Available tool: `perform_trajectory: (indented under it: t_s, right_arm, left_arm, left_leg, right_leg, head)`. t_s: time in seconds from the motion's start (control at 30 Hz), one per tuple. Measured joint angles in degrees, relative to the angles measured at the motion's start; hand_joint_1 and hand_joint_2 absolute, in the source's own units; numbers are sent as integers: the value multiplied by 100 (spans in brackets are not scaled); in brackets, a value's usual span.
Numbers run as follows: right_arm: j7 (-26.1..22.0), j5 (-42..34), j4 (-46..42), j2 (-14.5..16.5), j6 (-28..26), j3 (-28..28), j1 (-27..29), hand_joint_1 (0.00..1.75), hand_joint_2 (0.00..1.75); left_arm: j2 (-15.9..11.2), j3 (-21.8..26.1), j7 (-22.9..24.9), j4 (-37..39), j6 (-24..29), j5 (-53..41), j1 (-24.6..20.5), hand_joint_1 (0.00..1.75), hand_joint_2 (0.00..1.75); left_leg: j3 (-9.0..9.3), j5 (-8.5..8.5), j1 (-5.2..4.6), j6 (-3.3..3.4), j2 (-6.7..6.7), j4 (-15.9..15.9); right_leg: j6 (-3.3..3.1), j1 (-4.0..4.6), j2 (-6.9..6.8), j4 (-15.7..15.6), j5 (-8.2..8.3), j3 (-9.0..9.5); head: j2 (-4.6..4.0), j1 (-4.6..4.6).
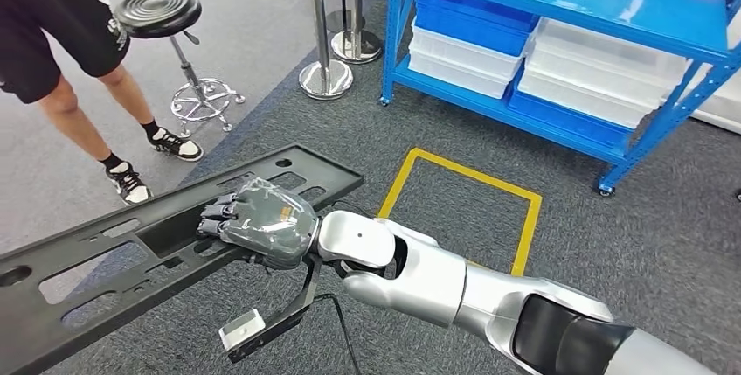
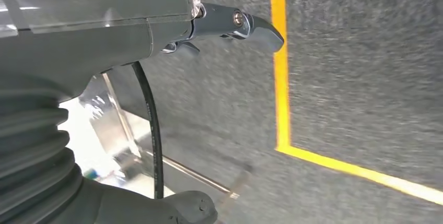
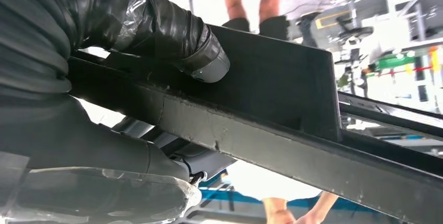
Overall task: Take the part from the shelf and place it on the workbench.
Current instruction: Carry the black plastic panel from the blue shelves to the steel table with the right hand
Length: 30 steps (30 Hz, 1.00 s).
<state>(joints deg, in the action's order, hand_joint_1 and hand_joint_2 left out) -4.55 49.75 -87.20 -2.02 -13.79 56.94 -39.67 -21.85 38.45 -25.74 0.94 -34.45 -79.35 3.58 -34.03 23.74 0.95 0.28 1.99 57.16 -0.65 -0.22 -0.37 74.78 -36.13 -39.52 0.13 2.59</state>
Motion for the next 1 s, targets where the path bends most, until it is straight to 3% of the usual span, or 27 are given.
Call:
perform_trajectory:
  t_s: [0.03, 0.07, 0.1, 0.17, 0.23, 0.3, 0.37, 0.43, 0.5, 0.53, 0.6, 0.67, 0.73, 0.8, 0.87, 0.93, 1.0]
  right_arm:
    - [1, 0, 2, -9, -1, 0, 12, 175, 175]
    - [1, 0, 1, -16, -1, -1, 18, 175, 175]
    - [0, 0, 0, -20, -2, -1, 20, 175, 175]
    - [-3, 0, -5, -25, -4, -2, 18, 175, 175]
    - [-7, 2, -11, -32, -6, -2, 21, 175, 175]
    - [-8, 5, -17, -34, -8, -2, 22, 175, 175]
    - [-8, 7, -29, -32, -10, -2, 21, 175, 175]
    - [-8, 8, -41, -37, -13, -2, 27, 175, 175]
    - [-8, 9, -44, -46, -15, -2, 47, 175, 175]
    - [-8, 9, -45, -50, -15, -2, 56, 175, 175]
    - [-8, 9, -50, -52, -15, -2, 62, 175, 175]
    - [-8, 9, -59, -53, -15, -2, 59, 175, 175]
    - [-8, 10, -64, -55, -16, -3, 58, 175, 175]
    - [-8, 11, -70, -57, -17, -5, 58, 175, 175]
    - [-9, 10, -81, -64, -22, -8, 56, 175, 175]
    - [-9, 10, -89, -85, -30, -12, 66, 175, 175]
    - [-9, 10, -87, -116, -32, -14, 101, 175, 175]
  left_arm:
    - [3, 8, 0, 0, 0, -1, 5, 0, 175]
    - [5, 18, 1, 0, 0, -1, 11, 0, 175]
    - [7, 29, 1, 0, 0, -2, 15, 0, 175]
    - [7, 59, -1, 0, -1, -1, 16, 0, 175]
    - [4, 83, -5, 0, -2, 0, 31, 0, 175]
    - [5, 93, -7, 0, -3, 0, 79, 0, 175]
    - [3, 105, -9, 0, -4, -1, 109, 0, 175]
    - [-3, 119, -12, 0, -3, -1, 95, 0, 175]
    - [1, 131, -13, 0, -3, -5, 83, 0, 175]
    - [4, 140, -14, 0, -4, -13, 87, 0, 175]
    - [2, 166, -14, 0, -4, -32, 103, 0, 175]
    - [-15, 198, -14, 0, -3, -38, 105, 0, 175]
    - [-32, 225, -18, 0, -2, -38, 114, 0, 175]
    - [-43, 242, -21, 0, -1, -41, 146, 0, 175]
    - [-44, 256, -24, 0, 0, -53, 164, 0, 175]
    - [-39, 264, -27, 0, 3, -75, 142, 0, 175]
    - [-33, 270, -28, 0, 6, -89, 118, 0, 175]
  left_leg:
    - [-2, 0, -2, 0, 81, 11]
    - [-2, 2, -3, -4, 164, 27]
    - [-5, 9, -2, -14, 245, 52]
    - [-52, 28, -15, -57, 393, 122]
    - [-116, 25, -4, -123, 514, 156]
    - [-154, 14, 27, -192, 564, 157]
    - [-272, 164, 16, -245, 301, 400]
    - [-579, 514, 12, -286, -45, 1066]
    - [-867, 741, 29, -310, -150, 1678]
    - [-870, 702, 34, -310, -168, 1709]
    - [-537, 378, 23, -277, -259, 1129]
    - [-127, 142, -36, -199, -501, 381]
    - [-9, 116, -94, -129, -594, 122]
    - [-6, 81, -91, -70, -458, 72]
    - [39, 26, -64, -2, -333, -20]
    - [54, -10, -55, 39, -203, -57]
    - [39, -15, -59, 50, -41, -45]
  right_leg:
    - [-8, 2, 11, -18, 94, -4]
    - [-20, -1, 37, -256, 284, 100]
    - [-36, -7, 122, -639, 512, 274]
    - [-48, -34, 363, -1291, 782, 566]
    - [-54, -31, 442, -1466, 800, 628]
    - [-103, -22, 309, -1497, 827, 636]
    - [-171, -33, 168, -1551, 855, 664]
    - [-209, -21, 19, -1571, 857, 670]
    - [-220, -1, -142, -1569, 846, 664]
    - [-222, 8, -223, -1568, 839, 665]
    - [-215, 21, -368, -1568, 820, 682]
    - [-186, 43, -492, -1570, 794, 710]
    - [-136, 58, -608, -1577, 775, 730]
    - [-70, 54, -683, -1591, 754, 761]
    - [-16, 32, -461, -1433, 620, 719]
    - [4, 8, -119, -834, 287, 442]
    - [12, 1, -3, -153, 37, 87]
  head:
    - [0, 0]
    - [0, -1]
    - [0, 0]
    - [0, 0]
    - [0, -1]
    - [0, -1]
    - [0, -1]
    - [0, -1]
    - [1, -1]
    - [1, -1]
    - [0, -1]
    - [0, -1]
    - [0, -1]
    - [0, -1]
    - [1, 0]
    - [1, 0]
    - [0, 1]
